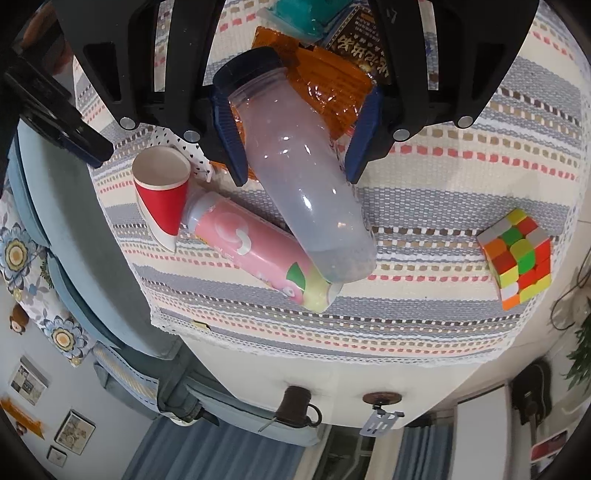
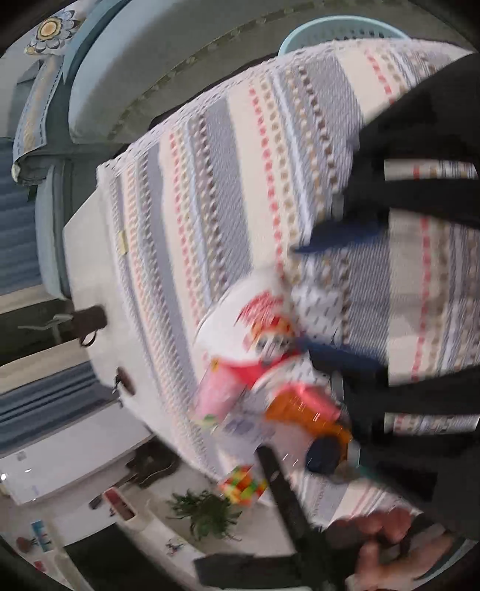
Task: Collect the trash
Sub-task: 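Grasp the red-white paper cup with the right tool while the left tool grasps the plastic bottle, then carry the paper cup and bottle to the blue basket and release them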
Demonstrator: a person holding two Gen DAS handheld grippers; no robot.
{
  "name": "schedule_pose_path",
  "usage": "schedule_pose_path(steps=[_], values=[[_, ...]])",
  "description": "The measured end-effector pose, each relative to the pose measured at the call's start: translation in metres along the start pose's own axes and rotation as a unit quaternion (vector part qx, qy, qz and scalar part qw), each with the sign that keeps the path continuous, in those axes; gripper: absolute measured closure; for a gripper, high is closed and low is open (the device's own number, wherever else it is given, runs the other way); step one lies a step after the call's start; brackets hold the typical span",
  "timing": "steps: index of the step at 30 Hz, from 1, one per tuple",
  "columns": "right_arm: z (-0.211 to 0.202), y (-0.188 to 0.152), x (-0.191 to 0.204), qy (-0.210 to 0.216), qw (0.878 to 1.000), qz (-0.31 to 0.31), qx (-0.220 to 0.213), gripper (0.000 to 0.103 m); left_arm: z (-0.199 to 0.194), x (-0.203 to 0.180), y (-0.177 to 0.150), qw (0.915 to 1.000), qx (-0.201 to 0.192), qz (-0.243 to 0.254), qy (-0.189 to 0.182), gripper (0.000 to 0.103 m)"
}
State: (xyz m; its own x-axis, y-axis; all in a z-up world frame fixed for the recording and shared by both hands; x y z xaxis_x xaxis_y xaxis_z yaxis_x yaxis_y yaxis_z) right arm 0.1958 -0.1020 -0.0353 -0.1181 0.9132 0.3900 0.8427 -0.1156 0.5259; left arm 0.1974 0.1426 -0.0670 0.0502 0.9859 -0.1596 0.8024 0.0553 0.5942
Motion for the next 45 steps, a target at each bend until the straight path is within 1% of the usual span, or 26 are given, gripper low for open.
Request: schedule_pose_path(steps=[1, 2, 3, 4, 5, 6, 9, 11, 15, 17, 18, 20, 22, 23, 25, 29, 31, 33, 36, 38, 41, 45], values=[[0.000, 0.001, 0.006, 0.004, 1.000, 0.000, -0.006, 0.027, 0.000, 0.000, 0.000, 1.0000, -0.001, 0.000, 0.000, 0.051], [0.002, 0.002, 0.017, 0.009, 1.000, -0.005, -0.012, 0.027, -0.001, 0.000, -0.001, 1.0000, -0.003, 0.001, 0.000, 0.051], [0.007, 0.004, 0.024, 0.006, 1.000, -0.011, -0.012, 0.026, -0.001, 0.000, -0.001, 1.0000, -0.004, 0.001, 0.000, 0.051], [0.010, 0.005, 0.029, 0.001, 1.000, -0.015, -0.013, 0.022, -0.001, 0.000, -0.001, 1.0000, -0.005, 0.002, 0.000, 0.051], [0.017, 0.008, 0.033, -0.015, 1.000, -0.017, -0.011, 0.019, -0.001, 0.000, -0.001, 1.0000, -0.005, 0.001, -0.001, 0.051], [0.023, 0.010, 0.033, -0.024, 1.000, -0.010, -0.006, 0.018, 0.000, 0.001, -0.001, 1.0000, -0.005, -0.002, -0.002, 0.051], [0.038, 0.012, 0.026, 0.007, 0.999, 0.044, 0.026, 0.018, 0.000, 0.003, 0.000, 1.0000, -0.005, -0.005, -0.006, 0.051], [0.044, 0.012, 0.027, 0.011, 0.998, 0.058, 0.033, 0.018, 0.001, 0.004, 0.000, 1.0000, -0.005, -0.006, -0.007, 0.051], [0.058, 0.016, 0.039, 0.003, 0.997, 0.062, 0.040, 0.018, 0.001, 0.004, 0.000, 1.0000, -0.004, -0.005, -0.007, 0.051], [0.066, 0.017, 0.040, -0.005, 0.997, 0.065, 0.050, 0.018, 0.001, 0.004, 0.000, 1.0000, -0.004, -0.005, -0.007, 0.051], [0.071, 0.018, 0.039, -0.005, 0.996, 0.069, 0.055, 0.020, 0.001, 0.004, 0.000, 1.0000, -0.004, -0.005, -0.007, 0.051], [0.075, 0.019, 0.037, 0.000, 0.996, 0.072, 0.061, 0.033, 0.001, 0.004, 0.000, 0.9999, -0.003, -0.004, -0.009, 0.051], [0.076, 0.017, 0.034, 0.000, 0.995, 0.066, 0.071, 0.065, -0.001, 0.005, 0.000, 0.9998, -0.003, -0.002, -0.019, 0.051], [0.077, 0.016, 0.031, 0.004, 0.995, 0.066, 0.076, 0.067, -0.005, 0.006, 0.000, 0.9996, -0.006, -0.002, -0.028, 0.051], [0.072, 0.014, 0.027, 0.015, 0.994, 0.071, 0.077, 0.067, -0.008, 0.007, 0.000, 0.9990, -0.008, -0.003, -0.044, 0.052], [0.051, 0.014, 0.019, 0.020, 0.996, 0.066, 0.053, 0.068, -0.014, 0.006, 0.000, 0.9977, -0.015, -0.005, -0.065, 0.053], [0.037, 0.014, 0.017, 0.018, 0.998, 0.057, 0.036, 0.068, -0.020, 0.002, 0.001, 0.9957, -0.028, -0.008, -0.088, 0.053], [0.023, 0.016, 0.014, 0.017, 0.998, 0.052, 0.019, 0.068, -0.026, -0.005, 0.003, 0.9937, -0.044, 0.001, -0.103, 0.053], [0.001, 0.019, 0.006, 0.017, 0.999, 0.051, -0.003, 0.068, -0.036, -0.027, 0.006, 0.9879, -0.069, 0.030, -0.135, 0.055], [-0.012, 0.022, 0.001, 0.014, 0.999, 0.050, -0.014, 0.068, -0.039, -0.040, 0.005, 0.9844, -0.076, 0.043, -0.153, 0.055], [-0.033, 0.025, -0.012, 0.005, 0.998, 0.049, -0.030, 0.068, -0.045, -0.066, 0.003, 0.9763, -0.090, 0.062, -0.187, 0.055], [-0.063, 0.027, -0.033, -0.014, 0.997, 0.049, -0.053, 0.068, -0.050, -0.100, -0.004, 0.9663, -0.100, 0.085, -0.221, 0.056]])
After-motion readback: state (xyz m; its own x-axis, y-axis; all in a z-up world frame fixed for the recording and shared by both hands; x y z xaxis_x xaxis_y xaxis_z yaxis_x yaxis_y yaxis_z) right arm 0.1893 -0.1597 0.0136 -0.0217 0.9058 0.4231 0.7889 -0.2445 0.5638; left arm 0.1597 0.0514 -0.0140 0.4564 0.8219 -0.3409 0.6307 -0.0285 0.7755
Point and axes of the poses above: each gripper's, at about its wrist camera, not at the fingertips, and z roughly the way its jaws point, x to its left, y to its top, the point moved 2 cm from there along z, roughly the way its jaws point, and after that the axes turned 13 degrees about z, right-handed, at the moved point
